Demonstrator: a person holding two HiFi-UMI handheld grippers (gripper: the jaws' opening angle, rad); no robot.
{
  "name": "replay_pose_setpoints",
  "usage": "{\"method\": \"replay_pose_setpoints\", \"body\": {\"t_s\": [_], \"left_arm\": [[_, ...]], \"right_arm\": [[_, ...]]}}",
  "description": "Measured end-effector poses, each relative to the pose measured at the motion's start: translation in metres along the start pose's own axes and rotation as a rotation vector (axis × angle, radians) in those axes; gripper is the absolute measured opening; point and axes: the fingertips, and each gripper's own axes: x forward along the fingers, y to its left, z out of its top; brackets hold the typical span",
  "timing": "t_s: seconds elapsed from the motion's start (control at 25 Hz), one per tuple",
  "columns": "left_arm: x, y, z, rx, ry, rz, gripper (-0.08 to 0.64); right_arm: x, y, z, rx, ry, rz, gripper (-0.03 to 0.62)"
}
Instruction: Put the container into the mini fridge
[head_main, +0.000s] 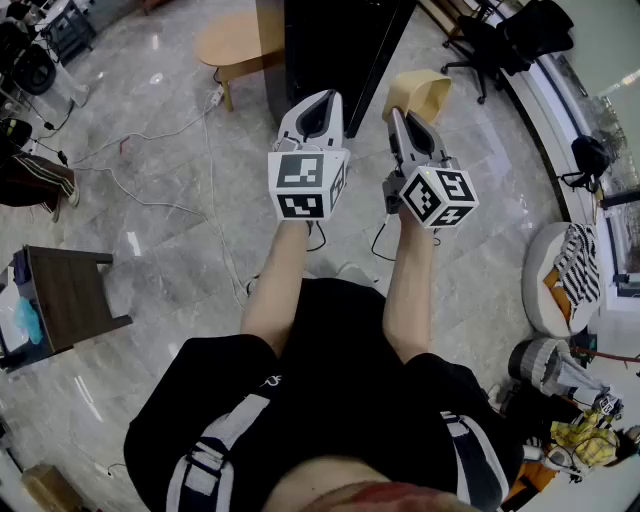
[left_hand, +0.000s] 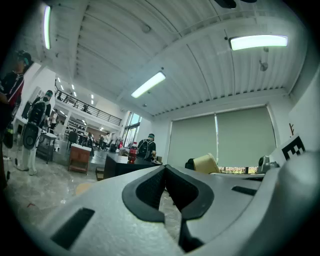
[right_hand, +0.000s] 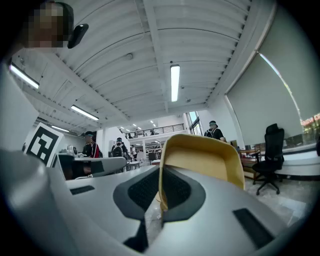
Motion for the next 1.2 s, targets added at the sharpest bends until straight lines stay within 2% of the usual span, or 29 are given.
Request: {"method": "replay_pose_setpoints", "body": {"t_s": [0.12, 0.44, 0.64, 0.96, 1.2], "left_arm": [[-0.003, 0.009, -0.002, -0.011, 0.003, 0.010, 0.006], [-0.001, 0.021, -0.019, -0.029, 0.029, 0.014, 0.006], [0.008, 0.031, -0.019, -0.034, 0.027, 0.021, 0.006], [0.049, 0.056, -0.037, -0.023, 0.059, 0.059, 0.006], [0.120, 0.085, -0.056, -0.025, 0.081, 0.102, 0.006]], "right_arm": [[0.001, 0.003, -0.002, -0.076, 0.018, -0.043, 0.017], [-0.001, -0.008, -0.008, -0.054, 0.027, -0.072, 0.017], [0.009, -0.015, -0.011, -0.141, 0.075, -0.107, 0.017], [0.061, -0.036, -0.032, -0.114, 0.098, -0.057, 0.017], [0.128, -0.084, -0.043, -0.099, 0.102, -0.021, 0.017]]}}
